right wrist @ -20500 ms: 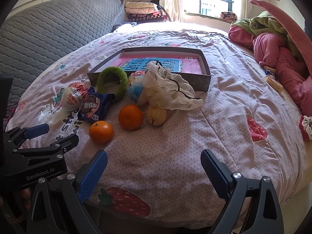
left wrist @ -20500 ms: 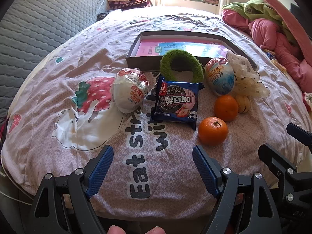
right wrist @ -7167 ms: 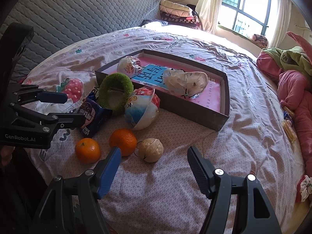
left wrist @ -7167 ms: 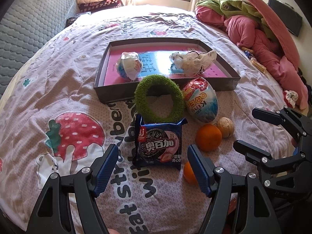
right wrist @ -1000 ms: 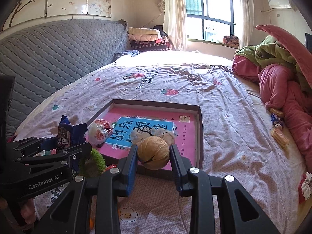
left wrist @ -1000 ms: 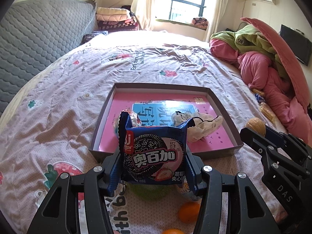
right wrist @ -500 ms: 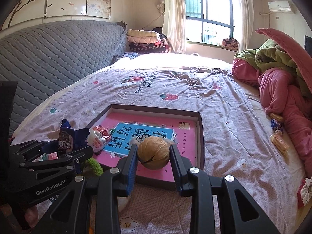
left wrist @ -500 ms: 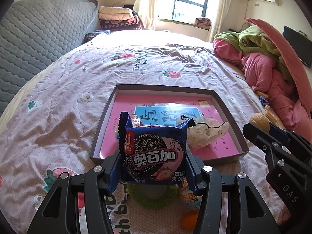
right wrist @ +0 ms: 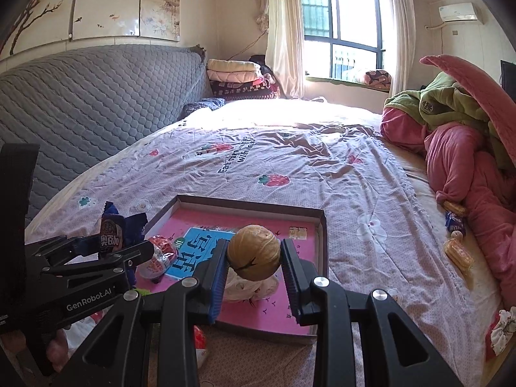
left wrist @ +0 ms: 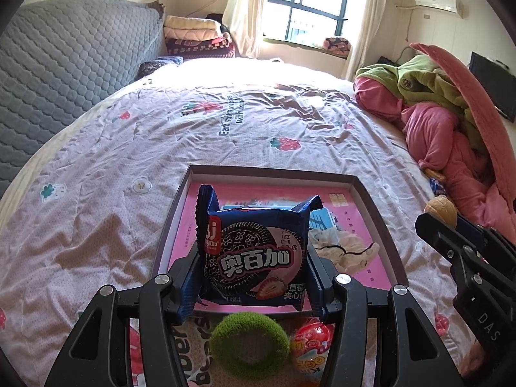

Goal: Organize objects
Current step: 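Carry snack pack over box with left tool while right tool lowers walnut into box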

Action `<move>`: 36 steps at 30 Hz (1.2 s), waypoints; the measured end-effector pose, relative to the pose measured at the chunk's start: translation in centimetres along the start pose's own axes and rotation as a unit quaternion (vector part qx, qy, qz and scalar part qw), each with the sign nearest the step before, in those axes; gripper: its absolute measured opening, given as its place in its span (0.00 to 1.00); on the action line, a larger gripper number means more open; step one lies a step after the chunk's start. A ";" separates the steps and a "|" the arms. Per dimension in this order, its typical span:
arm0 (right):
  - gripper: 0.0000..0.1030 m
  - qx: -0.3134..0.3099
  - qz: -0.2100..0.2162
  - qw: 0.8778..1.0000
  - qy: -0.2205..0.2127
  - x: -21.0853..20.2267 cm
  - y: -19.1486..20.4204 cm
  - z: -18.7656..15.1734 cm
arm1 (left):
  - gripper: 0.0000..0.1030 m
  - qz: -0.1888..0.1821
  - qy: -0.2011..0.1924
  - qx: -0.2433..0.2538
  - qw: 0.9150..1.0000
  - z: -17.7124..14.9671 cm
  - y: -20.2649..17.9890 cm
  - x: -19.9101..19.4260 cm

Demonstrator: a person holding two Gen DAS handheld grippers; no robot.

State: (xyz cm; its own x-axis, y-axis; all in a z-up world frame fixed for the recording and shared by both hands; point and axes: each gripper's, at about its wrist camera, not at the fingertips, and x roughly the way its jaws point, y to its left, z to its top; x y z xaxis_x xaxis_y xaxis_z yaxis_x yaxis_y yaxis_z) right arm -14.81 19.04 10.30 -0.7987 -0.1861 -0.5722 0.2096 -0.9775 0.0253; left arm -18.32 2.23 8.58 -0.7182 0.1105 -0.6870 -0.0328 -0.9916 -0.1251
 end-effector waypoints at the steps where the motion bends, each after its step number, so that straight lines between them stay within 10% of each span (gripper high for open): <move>1: 0.32 0.000 0.000 1.000 0.000 0.1 -0.1 0.2 | 0.55 0.001 0.001 -0.002 1.000 0.2 0.1 0.2; 36: 0.32 -0.024 -0.014 0.997 0.079 5.0 -1.9 -3.5 | 0.55 -0.005 0.077 0.040 0.996 -2.5 -2.4 5.9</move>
State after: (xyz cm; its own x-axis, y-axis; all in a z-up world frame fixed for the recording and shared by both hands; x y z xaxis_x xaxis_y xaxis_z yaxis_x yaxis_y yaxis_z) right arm -17.23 20.29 4.55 -0.7069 -0.1377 -0.6938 0.2185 -0.9754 -0.0290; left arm -20.75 5.44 3.09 -0.6022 0.1236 -0.7887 -0.0989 -0.9919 -0.0799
